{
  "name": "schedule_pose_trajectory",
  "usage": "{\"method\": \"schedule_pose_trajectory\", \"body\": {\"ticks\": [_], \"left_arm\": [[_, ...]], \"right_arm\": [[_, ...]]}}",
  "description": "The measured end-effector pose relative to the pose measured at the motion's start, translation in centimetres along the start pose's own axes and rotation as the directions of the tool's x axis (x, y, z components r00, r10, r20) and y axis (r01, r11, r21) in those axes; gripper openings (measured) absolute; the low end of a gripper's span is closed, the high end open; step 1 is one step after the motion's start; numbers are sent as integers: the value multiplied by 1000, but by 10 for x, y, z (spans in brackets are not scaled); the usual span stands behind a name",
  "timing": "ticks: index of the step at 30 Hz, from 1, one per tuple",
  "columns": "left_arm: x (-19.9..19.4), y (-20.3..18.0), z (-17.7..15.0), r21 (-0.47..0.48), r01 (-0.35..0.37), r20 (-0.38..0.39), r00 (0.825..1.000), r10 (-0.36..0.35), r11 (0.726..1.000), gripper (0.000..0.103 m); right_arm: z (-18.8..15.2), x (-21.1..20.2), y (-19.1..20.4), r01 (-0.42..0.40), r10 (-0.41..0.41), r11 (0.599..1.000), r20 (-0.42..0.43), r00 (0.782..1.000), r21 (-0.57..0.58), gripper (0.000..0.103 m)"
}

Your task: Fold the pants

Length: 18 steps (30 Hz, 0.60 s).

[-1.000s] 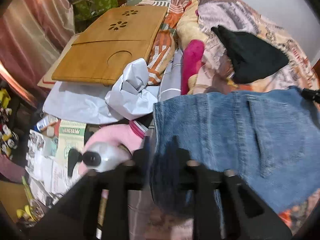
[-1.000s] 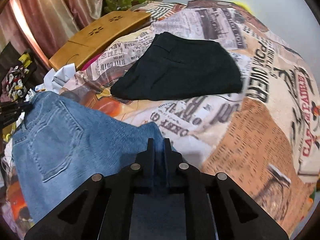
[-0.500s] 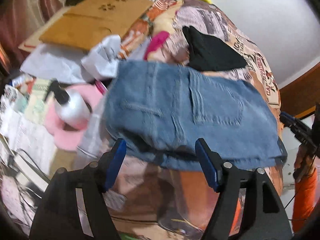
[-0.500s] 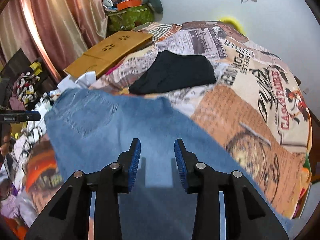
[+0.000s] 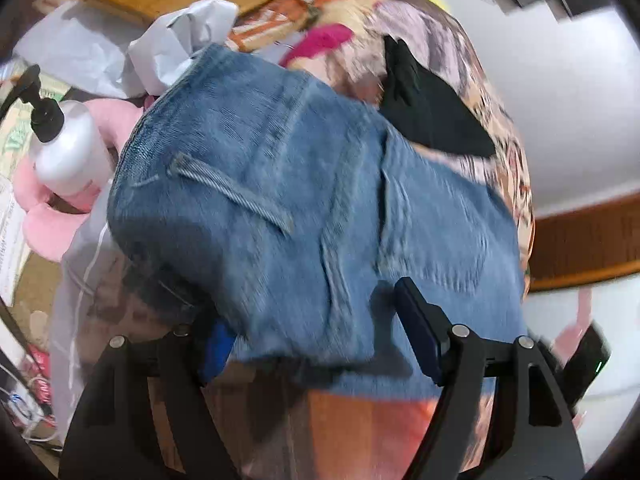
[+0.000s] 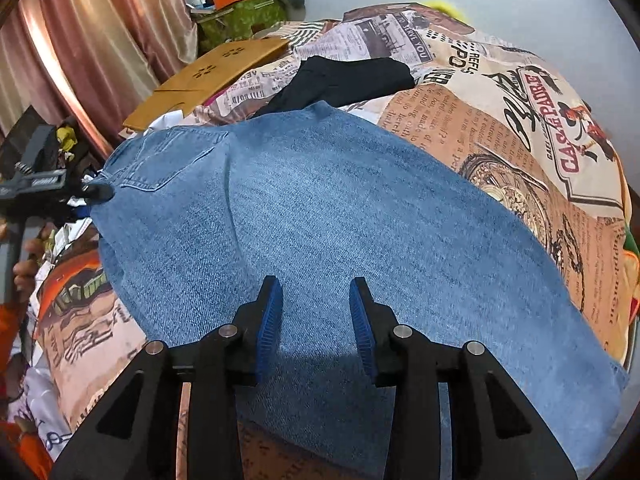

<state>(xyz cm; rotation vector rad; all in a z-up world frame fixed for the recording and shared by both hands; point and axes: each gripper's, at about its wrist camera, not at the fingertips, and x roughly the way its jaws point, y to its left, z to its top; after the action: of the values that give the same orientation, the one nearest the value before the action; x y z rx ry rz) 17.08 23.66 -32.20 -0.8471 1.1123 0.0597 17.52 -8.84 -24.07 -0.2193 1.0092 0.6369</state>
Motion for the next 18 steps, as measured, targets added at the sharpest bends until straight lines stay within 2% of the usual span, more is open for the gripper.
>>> {"method": "schedule_pose_trajectory", "body": {"ticks": [2,3,4,6,8,10,12,15,18], "left_arm": [[2,6,9,-38,21,32,999,-20,999,75],[2,8,13,-48,20,42,999,-18,999,69],[2,8,16,-51,-7,60,998,10,999,53],[-4,8,20,-15,-63,91,994,64,998,34],[-14,7,20,8,-73,132,989,71,997,20],[-35,-3,17,68,-176,225,962,157,982,17],[-52,-6,13,106,-181,260,954,149,978,17],[-56,-7,6,142,-251,266,941,207,957,18],[-42,5,0,131,-272,223,945,239,953,18]], "right_arm": [[-1,0,-1,-5,5,1000,2,1000,4,33],[-2,1,-2,-8,8,1000,2,1000,7,33],[-2,1,-2,-10,10,1000,3,1000,9,33],[-4,1,-4,-17,17,1000,6,1000,17,33],[-7,0,-3,-21,21,999,9,1000,25,33],[-8,-1,-3,-26,26,999,11,1000,33,33],[-9,-2,-4,-30,30,999,12,999,39,33],[-11,-3,-3,-30,30,999,13,999,44,33],[-13,-5,-3,-27,26,998,15,1000,52,33]]}}
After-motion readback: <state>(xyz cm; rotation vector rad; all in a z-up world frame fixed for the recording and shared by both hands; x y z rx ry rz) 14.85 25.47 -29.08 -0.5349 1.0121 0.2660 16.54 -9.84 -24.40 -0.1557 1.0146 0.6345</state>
